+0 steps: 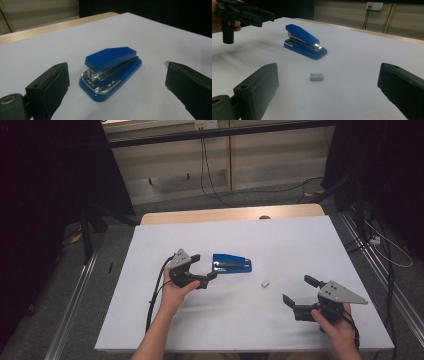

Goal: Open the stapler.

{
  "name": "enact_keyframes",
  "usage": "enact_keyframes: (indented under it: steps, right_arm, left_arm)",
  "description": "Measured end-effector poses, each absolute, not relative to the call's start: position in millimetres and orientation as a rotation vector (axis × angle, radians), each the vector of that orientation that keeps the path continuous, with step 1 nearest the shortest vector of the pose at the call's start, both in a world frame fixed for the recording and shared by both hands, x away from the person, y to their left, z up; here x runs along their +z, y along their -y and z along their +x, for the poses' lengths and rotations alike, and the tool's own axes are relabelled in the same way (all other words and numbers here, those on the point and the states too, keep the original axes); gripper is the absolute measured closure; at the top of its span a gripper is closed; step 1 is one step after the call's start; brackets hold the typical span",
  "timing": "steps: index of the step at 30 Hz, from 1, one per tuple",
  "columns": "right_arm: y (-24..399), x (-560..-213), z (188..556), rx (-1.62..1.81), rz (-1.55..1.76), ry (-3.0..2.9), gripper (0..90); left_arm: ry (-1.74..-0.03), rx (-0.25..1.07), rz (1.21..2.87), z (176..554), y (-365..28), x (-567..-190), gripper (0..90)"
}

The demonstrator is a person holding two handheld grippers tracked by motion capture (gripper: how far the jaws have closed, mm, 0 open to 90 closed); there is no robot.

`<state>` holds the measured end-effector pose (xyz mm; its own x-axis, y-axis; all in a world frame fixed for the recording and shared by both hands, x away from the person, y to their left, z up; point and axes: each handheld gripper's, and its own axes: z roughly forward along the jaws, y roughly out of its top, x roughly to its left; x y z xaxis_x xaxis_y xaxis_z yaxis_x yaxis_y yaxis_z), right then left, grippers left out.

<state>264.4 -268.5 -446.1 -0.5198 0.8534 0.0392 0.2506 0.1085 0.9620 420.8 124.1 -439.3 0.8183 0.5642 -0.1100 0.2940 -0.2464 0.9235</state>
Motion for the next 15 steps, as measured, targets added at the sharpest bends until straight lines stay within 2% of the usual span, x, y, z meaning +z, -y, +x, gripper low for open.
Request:
enact_keyframes:
  steps: [4, 6, 7, 15]
  right_arm:
    - [268, -447, 265, 1.43, 1.072, -1.855, 3.2]
    - [268, -447, 264, 1.43, 1.072, -1.855, 3.2]
    - [269, -447, 263, 1.421, 1.068, -1.858, 3.1]
    - [267, -446, 264, 1.425, 1.063, -1.853, 3.1]
  left_arm:
    - [-0.665, 0.294, 1.859, 431, -121, -442, 7.5]
    - [-0.694, 0.252, 1.824, 438, -121, -447, 8.2]
    - [-0.703, 0.247, 1.874, 444, -117, -448, 8.1]
    - [-0.693, 0.22, 1.949, 460, -104, -457, 9.8]
